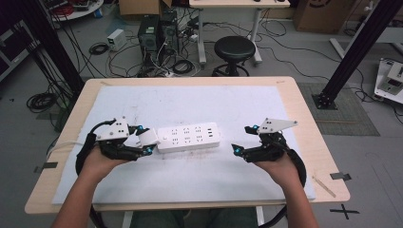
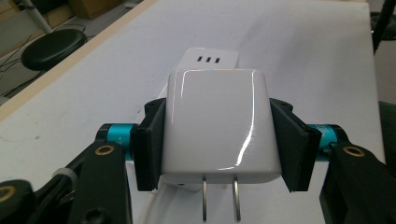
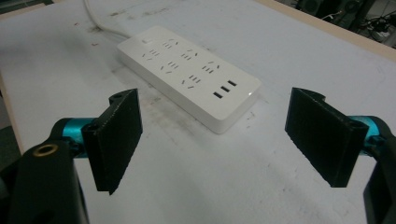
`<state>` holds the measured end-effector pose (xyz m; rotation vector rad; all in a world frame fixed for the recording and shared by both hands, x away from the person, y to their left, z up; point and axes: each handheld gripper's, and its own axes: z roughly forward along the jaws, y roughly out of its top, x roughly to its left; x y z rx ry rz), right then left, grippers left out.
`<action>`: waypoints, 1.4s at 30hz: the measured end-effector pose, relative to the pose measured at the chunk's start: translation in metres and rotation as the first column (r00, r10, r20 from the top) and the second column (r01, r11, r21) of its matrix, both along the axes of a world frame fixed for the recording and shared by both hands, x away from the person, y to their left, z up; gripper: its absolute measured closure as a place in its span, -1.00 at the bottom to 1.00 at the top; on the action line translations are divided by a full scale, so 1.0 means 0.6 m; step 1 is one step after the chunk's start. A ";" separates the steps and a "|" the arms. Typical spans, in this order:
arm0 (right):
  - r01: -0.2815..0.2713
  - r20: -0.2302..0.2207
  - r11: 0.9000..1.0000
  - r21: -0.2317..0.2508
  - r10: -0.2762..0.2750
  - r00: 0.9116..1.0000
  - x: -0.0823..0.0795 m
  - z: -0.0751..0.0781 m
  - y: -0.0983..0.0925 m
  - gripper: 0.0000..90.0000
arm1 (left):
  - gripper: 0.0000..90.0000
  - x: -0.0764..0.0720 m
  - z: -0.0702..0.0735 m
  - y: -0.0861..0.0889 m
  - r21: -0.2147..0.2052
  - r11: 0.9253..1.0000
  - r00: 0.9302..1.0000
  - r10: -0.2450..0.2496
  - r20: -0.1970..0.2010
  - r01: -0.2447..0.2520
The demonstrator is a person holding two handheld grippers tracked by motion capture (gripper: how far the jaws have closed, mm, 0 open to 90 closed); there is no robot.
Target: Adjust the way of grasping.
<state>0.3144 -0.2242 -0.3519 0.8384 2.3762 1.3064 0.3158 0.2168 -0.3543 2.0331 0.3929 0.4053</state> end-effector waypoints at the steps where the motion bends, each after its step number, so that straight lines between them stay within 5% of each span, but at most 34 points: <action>1: -0.017 -0.008 1.000 0.011 0.017 1.000 -0.003 -0.001 0.007 -0.57 | -0.06 -0.005 -0.002 -0.011 0.009 1.000 1.000 -0.026 0.008 0.026; 7: -0.052 -0.055 0.998 0.033 0.054 0.997 -0.009 -0.013 0.029 -0.57 | -0.06 -0.018 -0.015 -0.039 0.017 0.995 0.995 -0.097 0.022 0.097; 12: -0.064 -0.114 0.997 0.050 0.069 0.991 -0.014 -0.027 0.048 -0.57 | -0.06 -0.034 -0.029 -0.075 0.066 0.987 0.985 -0.154 0.076 0.149; 16: -0.090 -0.185 0.987 0.134 0.114 0.976 -0.017 -0.045 0.069 -0.57 | -0.06 -0.048 -0.040 -0.103 0.076 0.980 0.974 -0.190 0.121 0.182; 19: -0.096 -0.195 0.984 0.149 0.125 0.973 -0.017 -0.048 0.073 -0.57 | -0.06 -0.052 -0.045 -0.114 0.082 0.979 0.971 -0.198 0.132 0.188; 20: -0.132 -0.228 0.973 0.187 0.173 0.958 -0.020 -0.054 0.086 -0.57 | -0.06 -0.057 -0.050 -0.124 0.100 0.975 0.965 -0.211 0.155 0.197; 21: -0.132 -0.228 0.973 0.187 0.173 0.958 -0.020 -0.054 0.086 -0.57 | -0.06 -0.061 -0.053 -0.129 0.108 0.973 0.960 -0.222 0.168 0.206; 22: -0.157 -0.242 0.962 0.223 0.210 0.947 -0.021 -0.058 0.095 -0.57 | -0.06 -0.064 -0.055 -0.134 0.115 0.971 0.956 -0.229 0.184 0.210; 28: -0.176 -0.287 0.938 0.299 0.264 0.921 -0.024 -0.065 0.111 -0.57 | -0.06 -0.079 -0.061 -0.154 0.129 0.967 0.936 -0.246 0.252 0.219; 29: -0.183 -0.304 0.928 0.324 0.286 0.909 -0.024 -0.069 0.117 -0.57 | -0.06 -0.081 -0.061 -0.157 0.135 0.966 0.930 -0.251 0.267 0.222; 31: -0.187 -0.306 0.924 0.334 0.295 0.905 -0.023 -0.071 0.120 -0.57 | -0.06 -0.085 -0.061 -0.164 0.143 0.965 0.920 -0.256 0.297 0.222; 32: -0.188 -0.322 0.915 0.356 0.309 0.895 -0.023 -0.075 0.126 -0.57 | -0.06 -0.087 -0.061 -0.166 0.147 0.965 0.916 -0.252 0.311 0.216; 39: -0.180 -0.347 0.892 0.414 0.338 0.875 -0.020 -0.082 0.137 -0.57 | -0.06 -0.094 -0.058 -0.182 0.160 0.965 0.896 -0.255 0.363 0.209; 40: -0.179 -0.360 0.889 0.421 0.345 0.867 -0.019 -0.083 0.139 -0.57 | -0.06 -0.094 -0.056 -0.183 0.165 0.963 0.893 -0.260 0.367 0.213; 42: -0.181 -0.356 0.885 0.428 0.350 0.866 -0.018 -0.085 0.141 -0.56 | -0.06 -0.096 -0.054 -0.185 0.163 0.964 0.888 -0.256 0.382 0.208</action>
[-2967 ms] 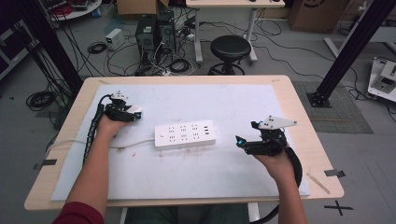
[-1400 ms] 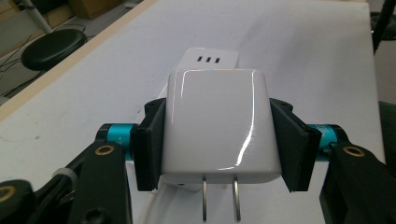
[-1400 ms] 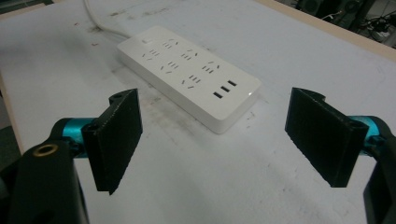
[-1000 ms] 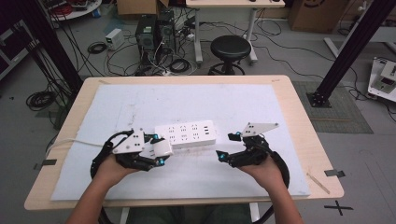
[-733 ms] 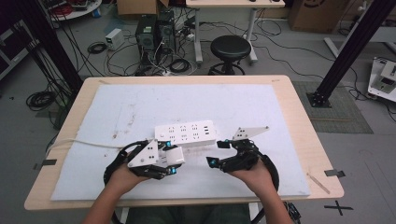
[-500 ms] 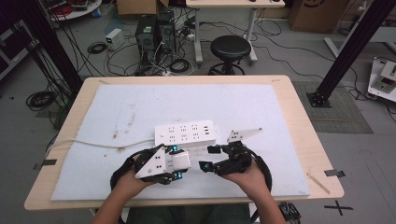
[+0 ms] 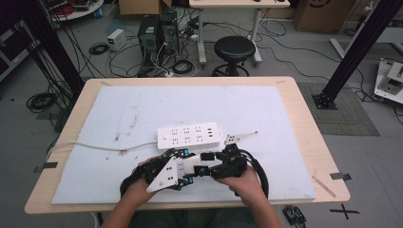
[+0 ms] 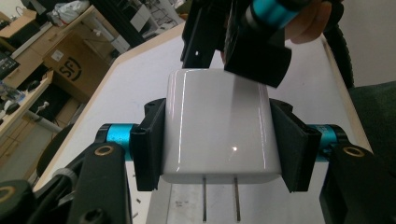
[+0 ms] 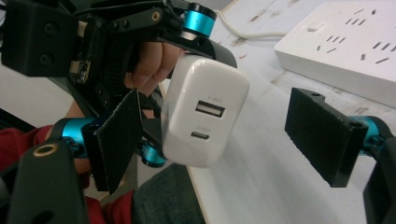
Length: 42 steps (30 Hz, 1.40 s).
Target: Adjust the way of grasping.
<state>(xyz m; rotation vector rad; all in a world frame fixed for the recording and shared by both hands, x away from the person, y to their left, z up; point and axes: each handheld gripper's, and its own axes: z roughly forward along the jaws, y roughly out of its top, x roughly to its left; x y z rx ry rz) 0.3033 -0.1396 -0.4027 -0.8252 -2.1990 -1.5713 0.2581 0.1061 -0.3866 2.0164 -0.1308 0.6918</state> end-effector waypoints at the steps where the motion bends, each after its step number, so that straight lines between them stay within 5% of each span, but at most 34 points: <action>1: -0.002 -0.005 1.000 0.004 0.002 1.000 0.000 -0.001 0.001 -0.56 | -0.06 0.000 0.001 -0.001 -0.004 1.000 1.000 -0.004 0.001 0.004; 7: -0.030 -0.024 0.999 0.044 0.031 0.999 0.005 -0.005 0.008 -0.35 | -0.06 -0.005 0.002 -0.007 -0.009 1.000 1.000 -0.017 0.017 0.017; 16: -0.071 -0.045 0.993 0.094 0.076 0.996 0.005 -0.011 0.011 0.24 | -0.06 -0.006 0.002 -0.013 0.012 1.000 0.999 0.000 0.051 -0.001; 23: -0.070 -0.063 0.992 0.108 0.077 0.995 0.008 -0.013 0.009 0.31 | -0.06 -0.007 0.003 -0.015 0.020 1.000 0.998 0.000 0.066 -0.001; 31: -0.028 -0.077 0.997 0.065 0.033 0.996 0.011 -0.014 0.003 0.40 | -0.28 0.003 -0.003 -0.009 0.005 1.000 1.000 0.023 0.019 -0.023; 35: -0.005 -0.048 0.998 0.061 0.008 0.999 0.013 -0.011 -0.009 0.40 | -0.34 0.004 0.004 0.007 -0.014 0.999 0.999 0.043 -0.002 -0.043; 42: 0.027 -0.012 0.997 0.067 -0.027 1.000 0.013 0.005 -0.030 0.40 | -0.43 0.018 0.031 0.040 -0.041 0.995 0.991 0.088 -0.100 -0.092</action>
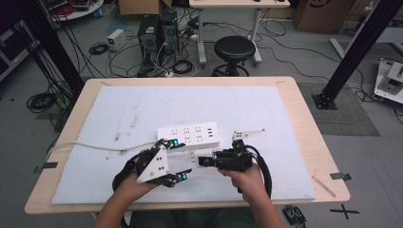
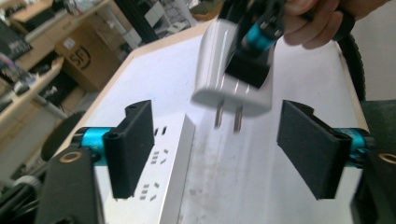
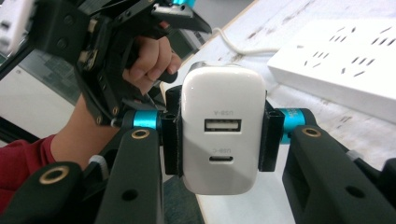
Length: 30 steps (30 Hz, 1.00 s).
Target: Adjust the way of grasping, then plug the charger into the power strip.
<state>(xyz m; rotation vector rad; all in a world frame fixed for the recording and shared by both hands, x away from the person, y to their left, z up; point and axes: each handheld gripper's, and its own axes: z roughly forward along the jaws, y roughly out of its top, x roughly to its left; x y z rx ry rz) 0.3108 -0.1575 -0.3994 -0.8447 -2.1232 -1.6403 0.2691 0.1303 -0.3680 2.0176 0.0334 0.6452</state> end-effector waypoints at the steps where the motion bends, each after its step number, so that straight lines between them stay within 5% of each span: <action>1: 0.003 -0.003 1.000 0.000 -0.003 1.000 -0.001 0.003 -0.003 0.40 | -0.43 0.002 0.005 0.005 0.001 1.000 1.000 0.005 -0.007 -0.005; 9: 0.006 0.016 1.000 -0.004 -0.006 1.000 0.002 0.011 -0.016 0.40 | -0.51 0.021 0.033 0.050 -0.015 0.998 0.997 0.065 -0.050 -0.066; 20: 0.004 0.004 1.000 -0.006 -0.004 1.000 0.018 0.013 -0.018 0.40 | -0.52 0.037 0.057 0.107 -0.027 0.988 0.988 0.153 -0.036 -0.154; 27: 0.026 -0.009 1.000 -0.003 -0.026 1.000 0.037 0.013 -0.009 0.40 | -0.52 0.041 0.058 0.127 -0.036 0.981 0.981 0.189 -0.037 -0.191; 30: 0.069 0.019 0.997 -0.017 -0.069 0.997 0.055 0.015 0.003 0.40 | -0.52 0.043 0.049 0.141 -0.043 0.978 0.978 0.202 -0.053 -0.204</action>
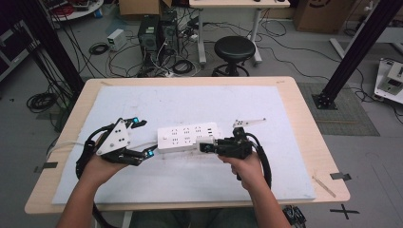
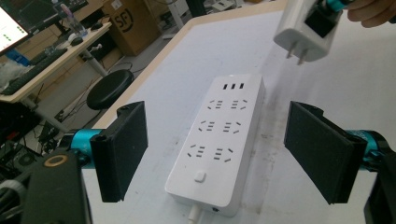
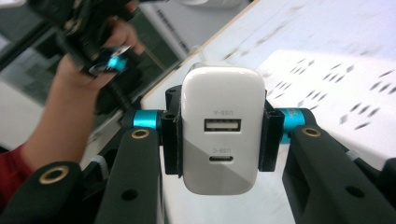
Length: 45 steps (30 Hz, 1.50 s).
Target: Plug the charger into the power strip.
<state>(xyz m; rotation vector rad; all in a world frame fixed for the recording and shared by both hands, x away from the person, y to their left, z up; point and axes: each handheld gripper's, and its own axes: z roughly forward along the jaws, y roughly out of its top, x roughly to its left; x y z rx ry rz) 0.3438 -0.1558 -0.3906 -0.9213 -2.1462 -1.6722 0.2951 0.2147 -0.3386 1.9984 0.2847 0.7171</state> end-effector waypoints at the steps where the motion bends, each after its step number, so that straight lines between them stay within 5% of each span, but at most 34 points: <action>1: 0.007 0.011 1.000 -0.009 -0.007 1.000 0.005 0.000 0.002 0.40 | -0.52 0.000 -0.002 0.003 0.000 1.000 1.000 0.005 -0.001 -0.005; 4: 0.035 0.054 0.999 -0.037 -0.033 0.998 0.019 0.003 0.008 0.40 | -0.52 0.001 -0.007 0.010 0.002 1.000 1.000 0.011 -0.010 -0.011; 10: 0.032 0.203 0.980 -0.199 0.010 0.979 0.052 0.023 0.020 0.40 | -0.52 0.001 -0.013 0.020 0.008 1.000 1.000 0.020 -0.017 -0.019; 17: -0.026 0.276 0.921 -0.389 0.143 0.950 0.092 0.047 0.035 0.40 | -0.52 -0.005 -0.024 0.030 -0.006 1.000 0.999 0.021 -0.041 -0.021; 22: -0.070 0.279 0.861 -0.504 0.239 0.930 0.123 0.057 0.052 0.40 | -0.52 -0.010 -0.023 0.032 -0.008 1.000 0.999 0.011 -0.039 -0.011; 23: -0.070 0.279 0.861 -0.504 0.239 0.930 0.123 0.057 0.052 0.40 | -0.52 -0.010 -0.023 0.032 -0.008 1.000 0.999 0.011 -0.039 -0.011; 24: -0.090 0.267 0.834 -0.545 0.274 0.924 0.136 0.059 0.059 0.40 | -0.52 -0.010 -0.022 0.033 -0.006 1.000 0.999 0.015 -0.041 -0.015; 26: -0.099 0.263 0.813 -0.575 0.297 0.918 0.144 0.059 0.064 0.40 | -0.52 -0.010 -0.023 0.036 -0.008 1.000 0.999 0.015 -0.040 -0.015; 27: -0.099 0.263 0.813 -0.575 0.297 0.918 0.144 0.059 0.064 0.40 | -0.52 -0.010 -0.023 0.036 -0.008 1.000 0.999 0.015 -0.040 -0.015; 30: -0.125 0.237 0.760 -0.637 0.348 0.907 0.159 0.057 0.076 0.40 | -0.52 -0.010 -0.027 0.042 -0.017 0.999 0.999 0.030 -0.044 -0.030; 33: -0.142 0.226 0.746 -0.650 0.368 0.902 0.168 0.057 0.082 0.40 | -0.52 -0.009 -0.032 0.047 -0.018 0.999 0.998 0.036 -0.049 -0.037; 36: -0.147 0.216 0.701 -0.698 0.402 0.890 0.177 0.056 0.091 0.40 | -0.52 -0.009 -0.034 0.051 -0.012 0.999 0.998 0.041 -0.048 -0.042; 37: -0.147 0.216 0.701 -0.698 0.402 0.890 0.177 0.056 0.091 0.40 | -0.52 -0.009 -0.034 0.051 -0.012 0.999 0.998 0.041 -0.048 -0.042; 38: -0.157 0.216 0.688 -0.709 0.423 0.880 0.182 0.057 0.096 0.40 | -0.52 -0.011 -0.035 0.053 -0.012 0.999 0.998 0.046 -0.051 -0.046; 39: -0.157 0.216 0.688 -0.709 0.423 0.880 0.182 0.057 0.096 0.40 | -0.52 -0.011 -0.035 0.053 -0.012 0.999 0.998 0.046 -0.051 -0.046; 40: -0.167 0.206 0.652 -0.740 0.455 0.866 0.186 0.058 0.103 0.40 | -0.52 -0.012 -0.035 0.055 -0.014 0.999 0.998 0.047 -0.051 -0.048; 41: -0.170 0.201 0.636 -0.753 0.467 0.861 0.188 0.059 0.106 0.40 | -0.52 -0.012 -0.035 0.055 -0.014 0.999 0.998 0.047 -0.051 -0.048; 42: -0.170 0.201 0.636 -0.753 0.467 0.861 0.188 0.059 0.106 0.40 | -0.52 -0.012 -0.035 0.056 -0.017 0.999 0.998 0.050 -0.049 -0.051; 44: -0.192 0.195 0.601 -0.776 0.519 0.832 0.194 0.064 0.116 0.40 | -0.52 -0.012 -0.034 0.060 -0.014 0.998 0.997 0.055 -0.049 -0.056; 45: -0.192 0.195 0.601 -0.776 0.519 0.832 0.194 0.064 0.116 0.40 | -0.52 -0.012 -0.034 0.060 -0.014 0.998 0.997 0.055 -0.049 -0.056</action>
